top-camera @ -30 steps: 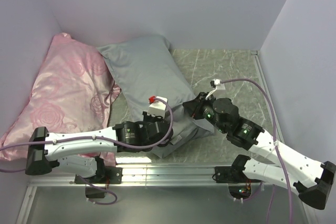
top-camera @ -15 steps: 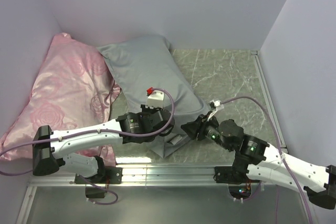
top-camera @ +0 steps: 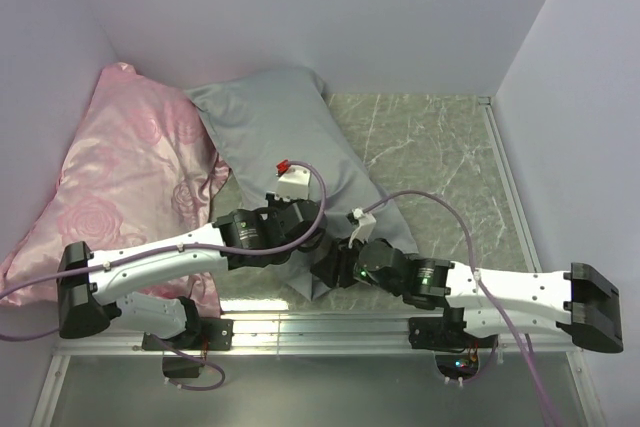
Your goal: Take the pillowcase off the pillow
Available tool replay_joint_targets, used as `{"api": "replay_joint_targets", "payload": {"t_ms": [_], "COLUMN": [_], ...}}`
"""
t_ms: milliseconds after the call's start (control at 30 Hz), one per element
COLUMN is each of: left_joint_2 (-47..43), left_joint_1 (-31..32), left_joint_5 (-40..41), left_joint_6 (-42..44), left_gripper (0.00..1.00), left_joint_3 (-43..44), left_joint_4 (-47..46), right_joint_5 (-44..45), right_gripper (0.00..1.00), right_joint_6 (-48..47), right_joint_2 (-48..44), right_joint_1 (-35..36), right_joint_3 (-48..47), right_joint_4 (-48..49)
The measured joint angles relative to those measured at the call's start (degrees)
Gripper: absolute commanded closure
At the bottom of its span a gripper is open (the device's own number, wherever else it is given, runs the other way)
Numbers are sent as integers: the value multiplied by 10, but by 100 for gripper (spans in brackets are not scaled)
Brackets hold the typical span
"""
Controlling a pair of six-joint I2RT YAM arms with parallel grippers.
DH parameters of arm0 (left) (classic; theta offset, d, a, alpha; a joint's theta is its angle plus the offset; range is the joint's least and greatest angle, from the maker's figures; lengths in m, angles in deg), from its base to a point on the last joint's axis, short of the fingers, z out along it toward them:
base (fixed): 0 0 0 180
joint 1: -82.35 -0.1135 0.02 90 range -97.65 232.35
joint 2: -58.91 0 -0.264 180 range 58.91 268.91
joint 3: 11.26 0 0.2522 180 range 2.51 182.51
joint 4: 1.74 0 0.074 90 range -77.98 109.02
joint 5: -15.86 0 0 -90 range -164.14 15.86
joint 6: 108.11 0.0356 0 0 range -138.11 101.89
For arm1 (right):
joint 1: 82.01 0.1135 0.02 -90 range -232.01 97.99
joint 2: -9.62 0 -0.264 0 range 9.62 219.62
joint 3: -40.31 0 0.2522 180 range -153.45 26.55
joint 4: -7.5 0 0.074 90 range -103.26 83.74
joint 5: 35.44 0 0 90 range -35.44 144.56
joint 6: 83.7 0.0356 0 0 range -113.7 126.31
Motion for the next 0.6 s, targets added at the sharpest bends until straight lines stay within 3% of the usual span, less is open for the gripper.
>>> {"api": "replay_joint_targets", "payload": {"t_ms": [133,600], "left_joint_2": [-10,-47], "left_joint_1": [0,-1], "left_joint_5": [-6,-36], "left_joint_6": [0,-12], "left_gripper": [99,99], "left_joint_3": [0,-21], "left_joint_4": [0,0], "right_joint_5": [29,167], "right_gripper": [34,11], "right_joint_6": [53,170], "right_joint_2": [14,-29], "right_joint_1": [8,11], "right_joint_3": [30,138], "right_joint_4": [39,171]}}
